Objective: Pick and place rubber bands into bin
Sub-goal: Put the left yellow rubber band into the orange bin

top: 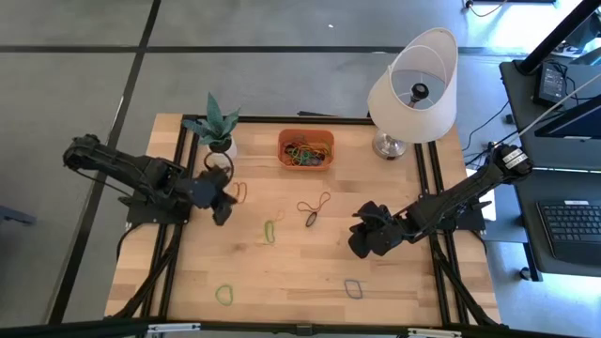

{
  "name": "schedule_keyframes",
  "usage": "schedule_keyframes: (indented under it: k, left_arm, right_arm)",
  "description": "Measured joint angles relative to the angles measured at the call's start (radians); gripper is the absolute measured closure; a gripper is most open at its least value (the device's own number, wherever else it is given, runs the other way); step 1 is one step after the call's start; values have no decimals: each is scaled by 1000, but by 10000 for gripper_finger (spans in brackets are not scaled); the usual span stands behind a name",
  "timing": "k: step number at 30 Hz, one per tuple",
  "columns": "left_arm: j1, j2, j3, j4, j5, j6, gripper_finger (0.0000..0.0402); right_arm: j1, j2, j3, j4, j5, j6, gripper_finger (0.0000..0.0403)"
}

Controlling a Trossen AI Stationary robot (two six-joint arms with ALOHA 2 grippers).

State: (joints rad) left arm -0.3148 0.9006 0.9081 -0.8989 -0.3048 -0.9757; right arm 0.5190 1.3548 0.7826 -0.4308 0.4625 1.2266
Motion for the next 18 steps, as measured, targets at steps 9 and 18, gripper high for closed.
schedule_keyframes:
  k: [9, 18]
  left_arm:
    - [3, -8, 0, 143, -148, 32, 400]
    - [102, 71, 15, 253, -83, 111, 400]
  right_arm:
    - [0, 0, 0, -12, 0, -8, 382]
    - [25, -12, -29, -95, 1, -132, 398]
